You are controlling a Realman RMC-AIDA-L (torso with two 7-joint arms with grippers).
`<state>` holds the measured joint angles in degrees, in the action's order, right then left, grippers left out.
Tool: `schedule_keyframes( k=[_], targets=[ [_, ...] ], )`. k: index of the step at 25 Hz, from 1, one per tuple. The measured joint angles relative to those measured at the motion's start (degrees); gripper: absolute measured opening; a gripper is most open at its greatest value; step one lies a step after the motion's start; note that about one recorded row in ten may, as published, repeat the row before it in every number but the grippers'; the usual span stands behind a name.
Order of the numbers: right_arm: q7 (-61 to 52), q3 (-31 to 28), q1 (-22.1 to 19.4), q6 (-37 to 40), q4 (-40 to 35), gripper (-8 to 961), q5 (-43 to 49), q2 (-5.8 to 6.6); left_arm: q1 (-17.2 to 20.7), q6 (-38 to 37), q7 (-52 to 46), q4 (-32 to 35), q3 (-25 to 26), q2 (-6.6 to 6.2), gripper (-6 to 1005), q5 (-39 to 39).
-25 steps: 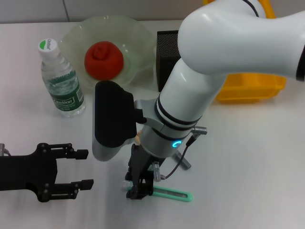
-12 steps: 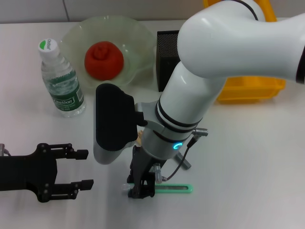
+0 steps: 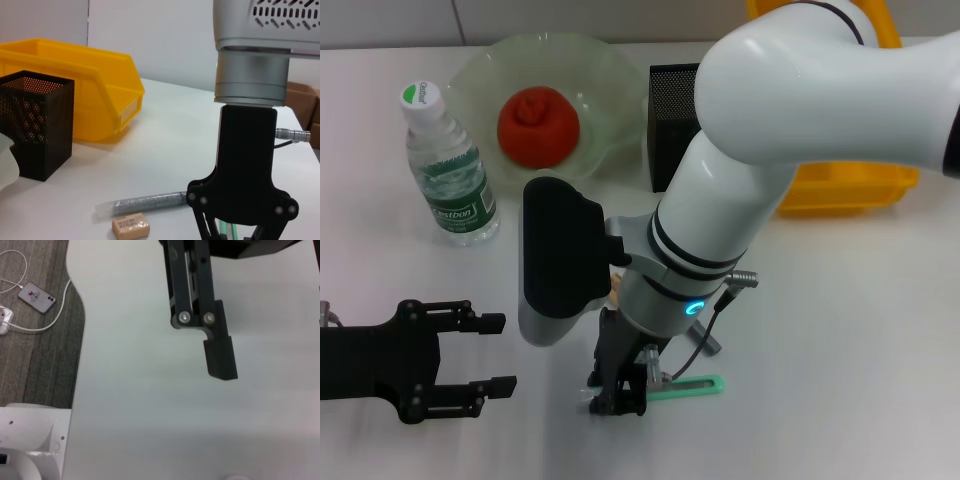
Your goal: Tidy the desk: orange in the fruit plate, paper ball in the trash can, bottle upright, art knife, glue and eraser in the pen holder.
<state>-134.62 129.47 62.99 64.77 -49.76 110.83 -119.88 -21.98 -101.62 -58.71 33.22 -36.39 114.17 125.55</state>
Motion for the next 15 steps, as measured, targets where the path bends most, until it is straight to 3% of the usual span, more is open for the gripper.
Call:
schedule_keyframes(
  k=[6, 14, 15],
  targets=[
    [0.3, -2.1, -2.1, 1.6, -2.5, 189, 0.7, 0.01, 0.2, -0.1, 0.0, 0.0, 0.1, -0.09, 697, -0.1],
    [5.8, -18.9, -8.1, 9.7, -5.5, 176, 4.1, 0.16, 0.6, -1.7, 0.0, 0.0, 0.8, -0.40, 697, -0.4],
    [5.8, -18.9, -8.1, 9.7, -5.5, 176, 4.1, 0.16, 0.7, -1.9, 0.0, 0.0, 1.2, -0.43, 697, -0.4]
  ],
)
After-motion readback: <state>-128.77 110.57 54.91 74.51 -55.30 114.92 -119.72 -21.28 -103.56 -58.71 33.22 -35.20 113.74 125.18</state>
